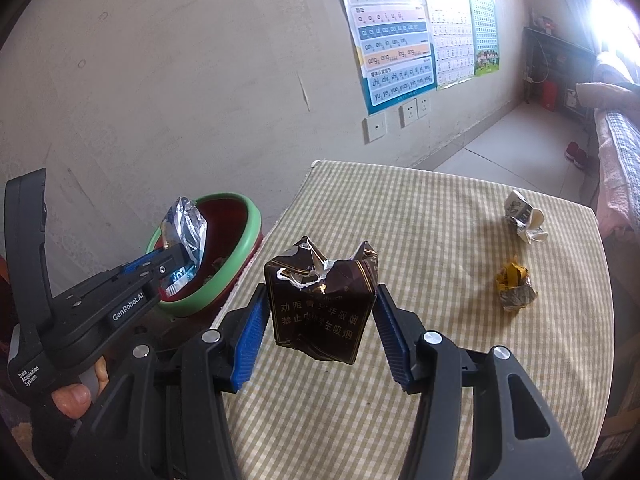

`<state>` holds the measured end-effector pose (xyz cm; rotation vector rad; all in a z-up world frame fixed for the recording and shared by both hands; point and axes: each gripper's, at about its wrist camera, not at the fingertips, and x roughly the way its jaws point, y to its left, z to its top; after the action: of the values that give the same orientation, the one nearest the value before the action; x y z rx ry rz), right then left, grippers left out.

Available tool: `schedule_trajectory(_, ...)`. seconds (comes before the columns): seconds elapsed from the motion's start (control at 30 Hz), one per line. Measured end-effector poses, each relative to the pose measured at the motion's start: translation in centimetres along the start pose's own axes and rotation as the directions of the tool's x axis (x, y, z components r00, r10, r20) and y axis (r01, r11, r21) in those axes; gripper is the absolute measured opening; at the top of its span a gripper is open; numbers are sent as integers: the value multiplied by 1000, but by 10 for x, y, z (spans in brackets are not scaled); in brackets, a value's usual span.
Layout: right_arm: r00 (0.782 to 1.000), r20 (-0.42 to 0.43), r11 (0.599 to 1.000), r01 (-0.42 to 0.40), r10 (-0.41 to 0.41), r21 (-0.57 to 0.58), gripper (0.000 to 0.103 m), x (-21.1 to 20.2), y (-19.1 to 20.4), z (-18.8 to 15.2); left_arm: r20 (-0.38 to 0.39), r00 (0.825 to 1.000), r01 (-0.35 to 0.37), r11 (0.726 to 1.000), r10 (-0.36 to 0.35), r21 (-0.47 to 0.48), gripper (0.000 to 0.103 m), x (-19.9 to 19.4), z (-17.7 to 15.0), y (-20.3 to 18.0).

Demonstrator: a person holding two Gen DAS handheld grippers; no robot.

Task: Collect trash
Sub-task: 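Carry the silver-blue wrapper over the red bin with left tool while right carries brown foil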

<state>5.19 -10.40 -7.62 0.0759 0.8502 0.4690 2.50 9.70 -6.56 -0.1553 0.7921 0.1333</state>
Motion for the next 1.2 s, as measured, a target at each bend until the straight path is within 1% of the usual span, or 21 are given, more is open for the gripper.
schedule_trajectory(0.47, 999, -36, 998, -23, 21, -53, 52, 20, 26, 4, -22, 1000, -21, 999, 20, -46, 20, 8, -6, 26)
schedule_trajectory(0.83, 998, -57, 999, -14, 12, -48, 52, 28, 28, -1, -34, 999, -21, 998, 19, -52, 20, 14, -8, 31)
schedule_trajectory(1.2, 998, -56, 999, -7, 5, -33, 52, 28, 24, -1, -53, 998, -20, 999, 18, -45, 20, 21, -11, 32)
